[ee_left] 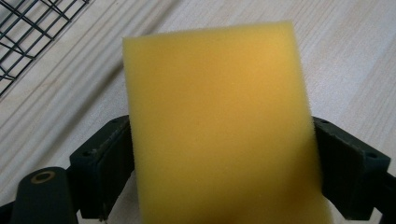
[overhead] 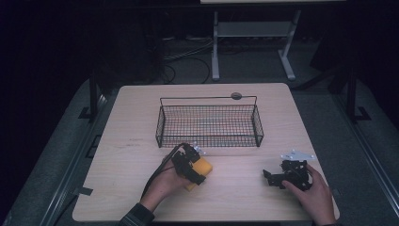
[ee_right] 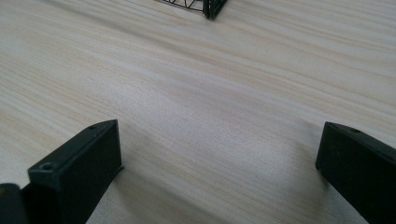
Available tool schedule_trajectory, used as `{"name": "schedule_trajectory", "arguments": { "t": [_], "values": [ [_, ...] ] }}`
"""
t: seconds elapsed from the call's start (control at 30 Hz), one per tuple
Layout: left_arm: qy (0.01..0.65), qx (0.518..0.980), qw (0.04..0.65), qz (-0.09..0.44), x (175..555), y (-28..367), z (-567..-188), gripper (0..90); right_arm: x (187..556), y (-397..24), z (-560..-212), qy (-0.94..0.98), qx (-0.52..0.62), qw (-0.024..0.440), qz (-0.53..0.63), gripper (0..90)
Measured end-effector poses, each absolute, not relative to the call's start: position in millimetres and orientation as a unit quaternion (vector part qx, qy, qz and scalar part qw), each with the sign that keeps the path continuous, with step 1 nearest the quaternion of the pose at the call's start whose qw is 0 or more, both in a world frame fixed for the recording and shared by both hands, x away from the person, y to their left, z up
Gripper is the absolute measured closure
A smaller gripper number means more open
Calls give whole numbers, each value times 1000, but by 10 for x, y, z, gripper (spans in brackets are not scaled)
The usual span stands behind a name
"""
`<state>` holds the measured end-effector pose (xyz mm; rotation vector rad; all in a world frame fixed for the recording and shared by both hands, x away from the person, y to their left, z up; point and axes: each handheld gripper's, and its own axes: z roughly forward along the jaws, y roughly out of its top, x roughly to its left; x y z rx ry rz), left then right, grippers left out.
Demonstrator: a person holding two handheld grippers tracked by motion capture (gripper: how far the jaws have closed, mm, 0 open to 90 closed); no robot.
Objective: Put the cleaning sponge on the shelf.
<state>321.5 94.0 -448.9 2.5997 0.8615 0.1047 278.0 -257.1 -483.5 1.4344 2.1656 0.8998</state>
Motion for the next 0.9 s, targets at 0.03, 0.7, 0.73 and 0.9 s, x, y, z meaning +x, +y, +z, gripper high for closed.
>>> {"name": "schedule_trajectory", "arguments": {
  "t": [0.03,0.7,0.73,0.9],
  "values": [
    [307,930,198,39,3212,938,-4488,137,2780,-2571,-4835,773,512,195,321,0],
    [303,931,199,42,3205,968,-4464,213,2780,-2572,-4835,773,511,195,321,0],
    [302,932,198,41,3205,969,-4462,213,2780,-2572,-4835,773,511,195,321,0],
    [300,932,199,40,3202,973,-4443,215,2780,-2572,-4835,773,511,195,321,0]
  ]
}}
